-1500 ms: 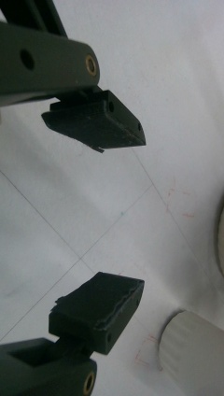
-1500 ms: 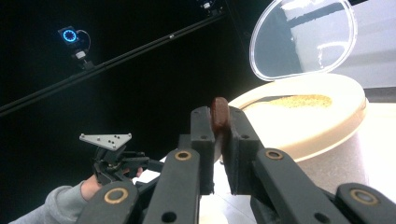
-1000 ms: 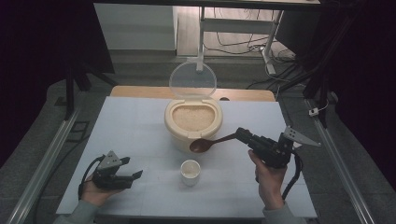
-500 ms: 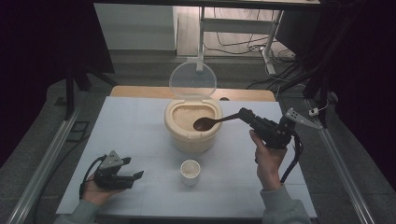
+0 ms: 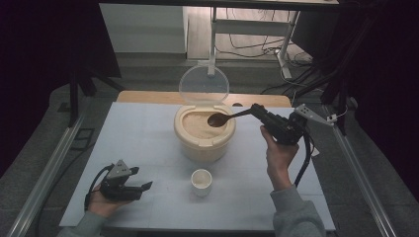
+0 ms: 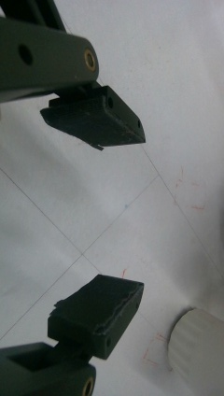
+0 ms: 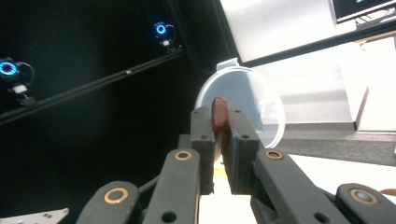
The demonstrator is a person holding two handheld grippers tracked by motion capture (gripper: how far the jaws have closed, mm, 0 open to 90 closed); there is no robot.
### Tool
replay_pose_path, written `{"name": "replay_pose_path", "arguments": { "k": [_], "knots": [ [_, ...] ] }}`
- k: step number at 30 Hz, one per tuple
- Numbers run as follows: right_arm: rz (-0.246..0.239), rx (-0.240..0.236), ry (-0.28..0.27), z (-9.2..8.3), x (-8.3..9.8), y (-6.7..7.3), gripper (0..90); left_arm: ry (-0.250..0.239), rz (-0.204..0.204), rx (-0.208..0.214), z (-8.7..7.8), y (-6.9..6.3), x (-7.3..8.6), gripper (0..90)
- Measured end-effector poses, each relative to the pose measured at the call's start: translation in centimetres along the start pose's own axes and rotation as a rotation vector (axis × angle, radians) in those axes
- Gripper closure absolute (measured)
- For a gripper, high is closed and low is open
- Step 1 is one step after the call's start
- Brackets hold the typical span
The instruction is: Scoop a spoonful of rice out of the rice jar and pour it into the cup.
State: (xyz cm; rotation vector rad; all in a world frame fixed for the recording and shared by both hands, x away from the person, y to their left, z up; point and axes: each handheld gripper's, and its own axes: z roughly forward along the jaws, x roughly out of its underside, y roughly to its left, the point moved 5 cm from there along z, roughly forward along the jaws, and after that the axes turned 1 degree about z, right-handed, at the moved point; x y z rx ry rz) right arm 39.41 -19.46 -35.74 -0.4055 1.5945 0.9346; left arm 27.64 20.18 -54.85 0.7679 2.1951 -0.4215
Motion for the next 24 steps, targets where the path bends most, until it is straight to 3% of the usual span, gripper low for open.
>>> {"name": "replay_pose_path", "arguments": {
  "k": [13, 17, 24],
  "knots": [
    [-0.119, 0.122, 0.06, 1.9, 0.6, -0.5, 82.7, 0.003, -0.003, 0.0, 0.1, 0.1, 0.1, 24.8],
    [-0.131, 0.134, 0.064, 2.1, 0.5, -0.6, 82.7, 0.013, 0.006, -0.005, 0.2, 0.0, 0.2, 24.9],
    [-0.2, 0.177, 0.087, 2.7, 0.8, -0.6, 82.7, 0.018, 0.01, -0.008, 0.3, 0.1, 0.2, 24.8]
  ]
}}
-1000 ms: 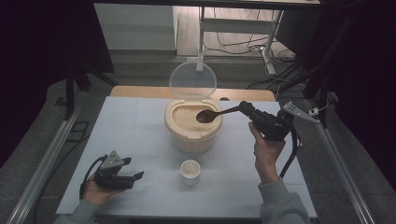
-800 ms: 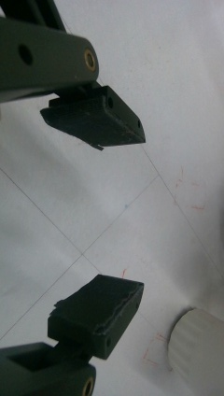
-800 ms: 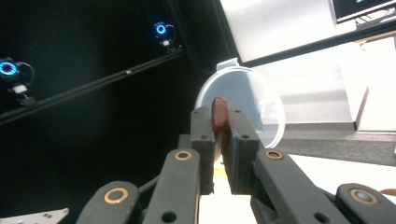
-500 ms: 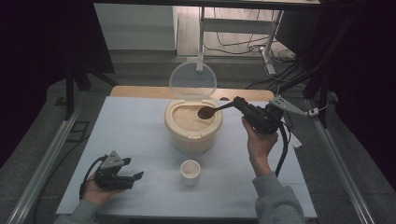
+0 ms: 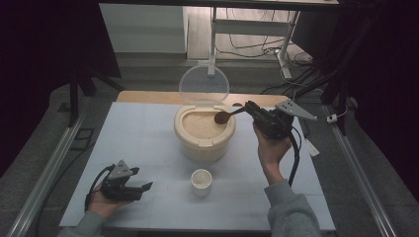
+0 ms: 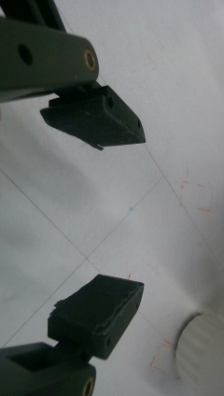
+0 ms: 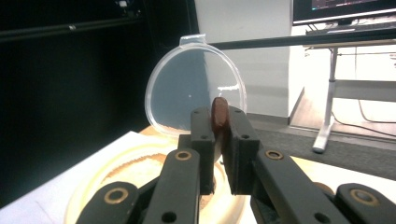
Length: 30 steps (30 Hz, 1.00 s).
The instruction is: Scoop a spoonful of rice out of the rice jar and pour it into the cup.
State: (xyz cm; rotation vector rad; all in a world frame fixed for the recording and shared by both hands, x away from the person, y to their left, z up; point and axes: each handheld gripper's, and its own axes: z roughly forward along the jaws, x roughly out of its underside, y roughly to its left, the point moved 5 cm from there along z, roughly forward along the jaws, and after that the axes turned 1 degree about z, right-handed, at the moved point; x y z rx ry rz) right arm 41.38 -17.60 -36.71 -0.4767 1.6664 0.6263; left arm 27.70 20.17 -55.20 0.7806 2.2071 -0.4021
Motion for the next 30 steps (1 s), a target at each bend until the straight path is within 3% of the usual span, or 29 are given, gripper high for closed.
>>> {"name": "replay_pose_path", "arguments": {
  "k": [3, 12, 19, 30],
  "knots": [
    [-0.031, 0.017, 0.024, 0.3, 0.3, 0.0, 82.7, 0.002, 0.0, 0.003, 0.1, 0.0, 0.0, 24.8],
    [-0.015, -0.009, 0.079, 1.3, 1.3, 0.4, 82.8, 0.007, 0.003, 0.006, 0.1, -0.1, 0.0, 24.7],
    [0.077, -0.044, 0.11, 1.9, 2.4, 0.1, 82.9, 0.005, 0.001, 0.009, 0.1, -0.1, 0.0, 24.8],
    [0.287, -0.084, 0.143, 2.4, 3.9, -0.7, 82.5, 0.008, 0.004, 0.011, 0.2, -0.1, 0.0, 24.7]
  ]
}}
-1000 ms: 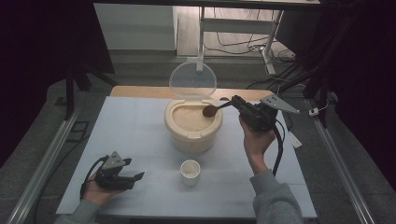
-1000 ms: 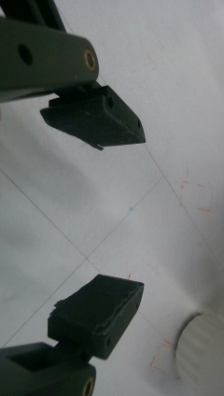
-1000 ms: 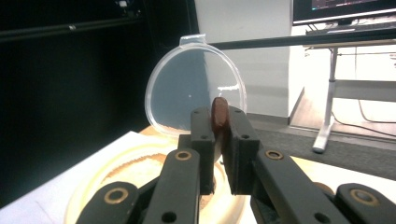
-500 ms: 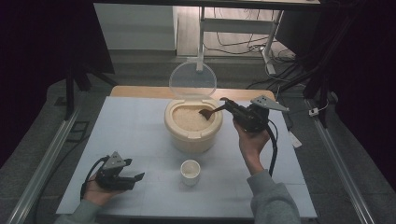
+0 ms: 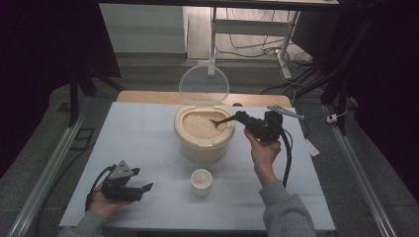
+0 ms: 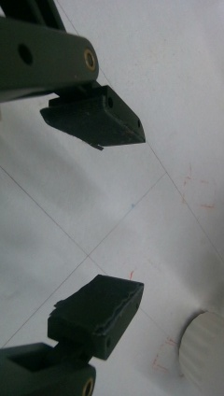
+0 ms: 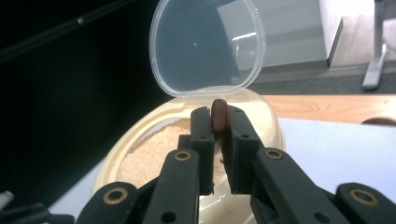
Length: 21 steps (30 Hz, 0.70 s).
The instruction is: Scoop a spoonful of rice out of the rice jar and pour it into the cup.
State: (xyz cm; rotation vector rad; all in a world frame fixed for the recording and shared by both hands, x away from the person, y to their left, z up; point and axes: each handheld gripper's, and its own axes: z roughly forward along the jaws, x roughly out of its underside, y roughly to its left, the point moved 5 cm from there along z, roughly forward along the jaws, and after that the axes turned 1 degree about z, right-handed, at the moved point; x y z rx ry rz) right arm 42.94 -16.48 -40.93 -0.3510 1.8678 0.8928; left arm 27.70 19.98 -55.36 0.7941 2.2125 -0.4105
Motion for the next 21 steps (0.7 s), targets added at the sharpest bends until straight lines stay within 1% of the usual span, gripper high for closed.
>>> {"name": "replay_pose_path", "arguments": {
  "k": [1, 2, 3, 4, 5, 7, 9, 13, 17, 19, 21],
  "knots": [
    [0.054, -0.003, 0.002, 0.0, 0.1, -0.3, 82.4, 0.0, 0.0, 0.0, 0.0, 0.0, 0.0, 24.7],
    [0.054, -0.003, 0.002, 0.0, 0.1, -0.3, 82.4, 0.0, 0.0, 0.0, 0.0, 0.0, 0.0, 24.7],
    [0.078, -0.006, 0.002, 0.0, 0.1, -0.5, 82.4, 0.0, 0.0, 0.0, 0.0, 0.0, 0.0, 24.7],
    [0.119, -0.007, 0.003, 0.0, 0.2, -0.8, 82.4, -0.001, -0.001, 0.0, 0.0, 0.0, 0.0, 24.7],
    [0.119, -0.007, 0.003, 0.0, 0.2, -0.8, 82.4, -0.001, -0.001, 0.0, 0.0, 0.0, 0.0, 24.7],
    [0.152, -0.011, 0.001, -0.1, 0.1, -1.1, 82.6, -0.001, -0.001, 0.0, 0.0, 0.1, 0.0, 24.7],
    [0.188, -0.017, -0.013, -0.3, 0.0, -1.2, 82.8, -0.001, -0.001, 0.001, 0.0, 0.0, 0.0, 24.7],
    [0.235, -0.022, -0.011, -0.4, 0.1, -1.6, 82.9, 0.0, 0.002, 0.0, 0.0, 0.0, 0.0, 24.7],
    [0.323, -0.017, -0.022, -0.5, 0.2, -2.3, 82.9, -0.002, 0.001, 0.0, 0.0, 0.0, 0.0, 24.7],
    [0.356, -0.023, -0.018, -0.5, 0.3, -2.7, 82.9, -0.002, 0.001, 0.001, 0.0, 0.0, 0.0, 24.7],
    [0.384, -0.028, -0.025, -0.5, 0.3, -2.9, 83.0, -0.003, 0.001, 0.001, -0.1, 0.1, 0.0, 24.7]
  ]
}}
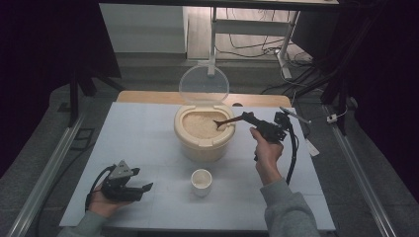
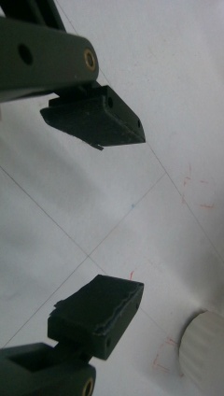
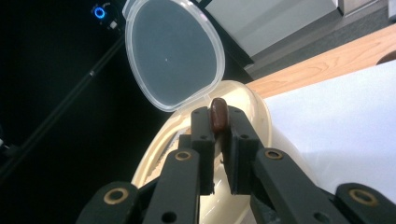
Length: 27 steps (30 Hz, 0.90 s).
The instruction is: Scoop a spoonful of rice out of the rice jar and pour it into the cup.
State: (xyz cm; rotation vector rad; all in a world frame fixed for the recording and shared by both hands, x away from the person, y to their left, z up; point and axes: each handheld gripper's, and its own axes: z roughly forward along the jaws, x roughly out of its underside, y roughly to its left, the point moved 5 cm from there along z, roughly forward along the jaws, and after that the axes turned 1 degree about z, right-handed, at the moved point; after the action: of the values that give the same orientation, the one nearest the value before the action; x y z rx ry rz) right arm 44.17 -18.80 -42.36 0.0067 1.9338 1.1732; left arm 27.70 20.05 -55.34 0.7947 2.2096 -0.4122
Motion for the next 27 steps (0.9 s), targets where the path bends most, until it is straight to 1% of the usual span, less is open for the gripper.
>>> {"name": "replay_pose_path", "arguments": {
  "k": [2, 7, 10, 12, 17, 21, 23, 27],
  "knots": [
    [0.021, -0.01, -0.001, -0.1, -0.1, -0.1, 83.0, -0.001, -0.002, 0.0, 0.0, 0.0, 0.0, 24.7],
    [0.039, -0.015, -0.008, -0.5, -0.3, -0.2, 82.9, 0.001, 0.002, -0.001, 0.0, 0.0, 0.0, 24.7],
    [0.076, -0.031, -0.025, -0.7, -0.5, -0.4, 82.9, 0.0, 0.002, -0.002, 0.0, 0.0, 0.0, 24.7],
    [0.088, -0.036, -0.031, -0.8, -0.6, -0.5, 82.9, 0.001, 0.002, -0.002, 0.0, 0.0, 0.0, 24.7],
    [0.097, -0.04, -0.031, -1.0, -0.6, -0.7, 82.9, 0.001, 0.004, -0.003, 0.0, 0.0, 0.0, 24.7],
    [0.121, -0.048, -0.037, -1.2, -0.7, -0.8, 82.9, 0.001, 0.003, -0.003, 0.0, 0.0, 0.0, 24.7],
    [0.148, -0.058, -0.045, -1.2, -0.7, -0.9, 83.0, 0.002, 0.005, -0.004, 0.0, -0.1, 0.0, 24.7],
    [0.151, -0.064, -0.043, -1.3, -0.7, -1.1, 82.9, 0.001, 0.004, -0.004, 0.0, 0.0, 0.0, 24.7]
  ]
}}
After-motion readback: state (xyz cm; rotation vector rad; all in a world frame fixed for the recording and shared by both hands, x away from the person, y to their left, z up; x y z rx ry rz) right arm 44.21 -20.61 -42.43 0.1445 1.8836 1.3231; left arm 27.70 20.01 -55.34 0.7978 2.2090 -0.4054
